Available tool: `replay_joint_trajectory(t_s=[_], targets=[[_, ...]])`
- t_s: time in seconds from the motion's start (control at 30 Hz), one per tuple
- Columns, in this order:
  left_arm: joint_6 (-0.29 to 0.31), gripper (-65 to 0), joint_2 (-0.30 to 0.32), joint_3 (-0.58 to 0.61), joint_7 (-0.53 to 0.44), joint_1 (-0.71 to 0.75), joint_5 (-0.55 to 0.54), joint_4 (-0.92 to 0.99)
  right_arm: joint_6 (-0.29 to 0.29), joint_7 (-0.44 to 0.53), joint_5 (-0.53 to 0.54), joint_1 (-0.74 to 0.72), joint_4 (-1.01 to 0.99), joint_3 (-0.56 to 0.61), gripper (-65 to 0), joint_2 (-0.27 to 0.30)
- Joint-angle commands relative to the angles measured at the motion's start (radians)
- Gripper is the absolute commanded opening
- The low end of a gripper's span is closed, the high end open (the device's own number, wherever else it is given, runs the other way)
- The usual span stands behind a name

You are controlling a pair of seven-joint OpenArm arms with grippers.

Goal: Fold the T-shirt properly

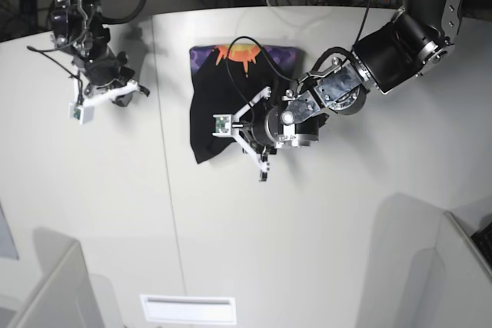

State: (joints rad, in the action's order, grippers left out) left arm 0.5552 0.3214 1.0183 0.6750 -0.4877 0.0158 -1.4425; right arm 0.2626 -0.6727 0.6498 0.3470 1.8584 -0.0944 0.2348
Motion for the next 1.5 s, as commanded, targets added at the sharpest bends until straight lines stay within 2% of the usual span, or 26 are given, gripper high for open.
replay_joint_trajectory(t_s=[0.0,0.07,0.13,0.27,0.37,0.43,0.5,0.6,0.67,0.7,0.73,0.77,0.8,0.87,1.03,1.1,1.13,1.2,1.3,1.37,1.4,1.47], targets=[[0.006,-65.0,-0.001,-0.005,-0.002,-0.03,-0.004,-0.03,-0.003,0.018,0.005,-0.009,0.016,-0.005,-65.0,0.01],[0.006,-63.8,0.003,-0.006,-0.002,-0.036,0.0,-0.048,-0.003,0.018,0.005,-0.012,0.016,-0.001,-65.0,0.01],[0.006,-48.4,0.003,-0.014,-0.001,-0.038,0.003,-0.054,-0.003,0.018,0.005,-0.013,0.016,0.0,-65.0,0.01],[0.006,-23.7,0.002,-0.011,-0.001,-0.07,-0.006,-0.05,-0.003,0.018,0.005,-0.015,0.016,0.002,-65.0,0.01],[0.006,-13.7,0.002,-0.016,-0.001,-0.085,-0.003,-0.062,-0.003,0.018,0.005,-0.015,0.016,0.003,-65.0,0.01],[0.006,-12.3,0.002,-0.017,-0.001,-0.101,-0.007,-0.079,-0.003,0.018,0.005,-0.015,0.016,0.003,-65.0,0.01],[0.006,-12.3,0.002,-0.04,-0.001,-0.111,-0.009,-0.109,-0.003,0.018,0.005,-0.015,0.016,0.005,-65.0,0.01],[0.006,-12.5,0.002,-0.146,-0.001,-0.093,-0.009,-0.177,-0.004,0.02,0.005,-0.015,0.016,-0.001,-65.0,0.011],[0.004,-13.2,0.002,-0.273,-0.001,-0.045,-0.01,-0.232,-0.006,0.023,0.001,-0.013,0.016,-0.003,-65.0,0.021],[0.004,-16.1,-0.001,-0.365,-0.001,-0.001,-0.009,-0.269,-0.009,0.026,-0.002,-0.012,0.019,-0.005,-65.0,0.034],[0.004,-21.4,-0.001,-0.442,-0.002,0.045,-0.007,-0.3,-0.009,0.037,-0.017,-0.007,0.025,-0.003,-65.0,0.051],[0.003,-30.3,-0.003,-0.524,-0.004,0.09,-0.007,-0.343,-0.009,0.061,-0.041,0.002,0.036,0.005,-65.0,0.067],[0.003,-40.2,-0.009,-0.586,-0.005,0.128,-0.007,-0.378,-0.01,0.089,-0.071,0.017,0.043,0.006,-65.0,0.074],[0.001,-65.0,-0.021,-0.705,-0.007,0.218,0.002,-0.441,-0.021,0.158,-0.14,0.048,0.057,0.006,-65.0,0.074],[-0.001,-65.0,-0.017,-0.866,-0.01,0.404,0.002,-0.539,-0.159,0.273,-0.27,0.136,0.082,0.002,-65.0,0.071],[-0.001,-65.0,-0.02,-0.935,-0.019,0.473,-0.006,-0.547,-0.19,0.322,-0.308,0.177,0.094,-0.001,-65.0,0.071],[-0.001,-65.0,-0.021,-0.976,-0.056,0.522,-0.006,-0.547,-0.204,0.35,-0.325,0.206,0.096,-0.003,-65.0,0.071],[-0.001,-65.0,-0.023,-1.05,-0.191,0.624,-0.007,-0.544,-0.217,0.41,-0.362,0.255,0.108,-0.005,-65.0,0.073],[-0.001,-65.0,-0.023,-1.134,-0.489,0.818,0.002,-0.541,-0.23,0.514,-0.439,0.349,0.111,-0.005,-65.0,0.074],[-0.002,-65.0,-0.023,-1.171,-0.642,0.933,0.002,-0.538,-0.23,0.572,-0.471,0.404,0.111,-0.005,-65.0,0.074],[-0.016,-65.0,-0.023,-1.189,-0.694,0.992,0.002,-0.538,-0.23,0.6,-0.485,0.436,0.111,-0.005,-65.0,0.074],[-0.077,-65.0,-0.024,-1.216,-0.734,1.095,0.002,-0.538,-0.23,0.646,-0.503,0.489,0.111,-0.005,-65.0,0.077]])
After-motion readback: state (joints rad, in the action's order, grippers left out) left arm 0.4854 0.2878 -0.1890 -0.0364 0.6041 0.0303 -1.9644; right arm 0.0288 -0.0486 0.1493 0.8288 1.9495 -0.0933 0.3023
